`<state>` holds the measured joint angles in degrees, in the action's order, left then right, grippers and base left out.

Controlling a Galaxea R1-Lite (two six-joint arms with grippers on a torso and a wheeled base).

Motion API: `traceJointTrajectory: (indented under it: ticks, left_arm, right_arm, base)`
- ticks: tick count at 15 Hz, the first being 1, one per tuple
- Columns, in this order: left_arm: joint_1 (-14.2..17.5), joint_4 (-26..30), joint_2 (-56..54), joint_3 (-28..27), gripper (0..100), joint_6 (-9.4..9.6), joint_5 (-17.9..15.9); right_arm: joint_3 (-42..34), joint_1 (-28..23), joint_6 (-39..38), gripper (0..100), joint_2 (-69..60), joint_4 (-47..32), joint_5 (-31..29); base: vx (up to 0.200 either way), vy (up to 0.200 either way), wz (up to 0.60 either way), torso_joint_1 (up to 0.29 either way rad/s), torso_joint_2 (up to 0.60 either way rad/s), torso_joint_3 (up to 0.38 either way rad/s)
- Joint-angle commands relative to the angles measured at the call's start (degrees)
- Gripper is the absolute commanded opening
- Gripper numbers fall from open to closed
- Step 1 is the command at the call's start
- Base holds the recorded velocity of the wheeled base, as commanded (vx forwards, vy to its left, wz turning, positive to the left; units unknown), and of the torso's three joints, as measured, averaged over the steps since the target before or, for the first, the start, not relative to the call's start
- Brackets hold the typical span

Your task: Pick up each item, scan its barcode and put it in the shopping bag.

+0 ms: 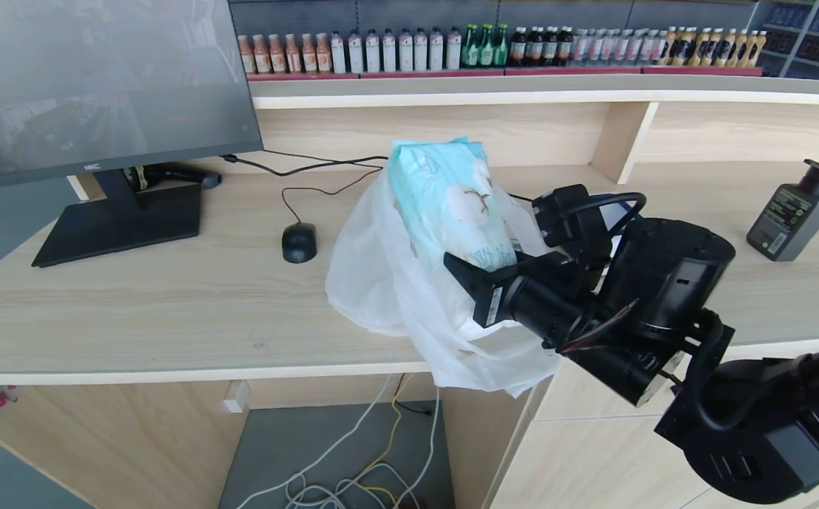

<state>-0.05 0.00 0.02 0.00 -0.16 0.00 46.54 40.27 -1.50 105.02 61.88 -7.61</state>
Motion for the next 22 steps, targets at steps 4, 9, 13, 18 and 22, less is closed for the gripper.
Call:
traceJointTrajectory:
  ticks: [4,9,13,18,22]
  left_arm:
    - [0.0,0.0,0.0,0.0,100,-0.02,0.0]
    - [0.0,0.0,0.0,0.0,100,-0.02,0.0]
    - [0.0,0.0,0.0,0.0,100,-0.02,0.0]
    - [0.0,0.0,0.0,0.0,100,-0.02,0.0]
    - [0.0,0.0,0.0,0.0,100,-0.02,0.0]
  right_arm:
    - [0.4,-1.5,-0.1,0,2.0,-0.8,1.5]
    - [0.7,-3.0,-0.1,0,2.9,-0.7,2.3]
    - [-0.1,-3.5,-0.9,0,2.6,-0.4,2.3]
    - [-0.5,-5.1,-0.5,0,2.6,-0.3,4.8]
    - [-1.1,-4.8,-0.3,0,3.3,-0.2,4.5]
  base:
    - [0.0,0.0,0.0,0.0,0.0,0.0]
    - [0.0,0.0,0.0,0.0,0.0,0.0]
    - [0.0,0.0,0.0,0.0,0.0,0.0]
    - [0.0,0.0,0.0,0.0,0.0,0.0]
    - [0.0,0.0,0.0,0.0,0.0,0.0]
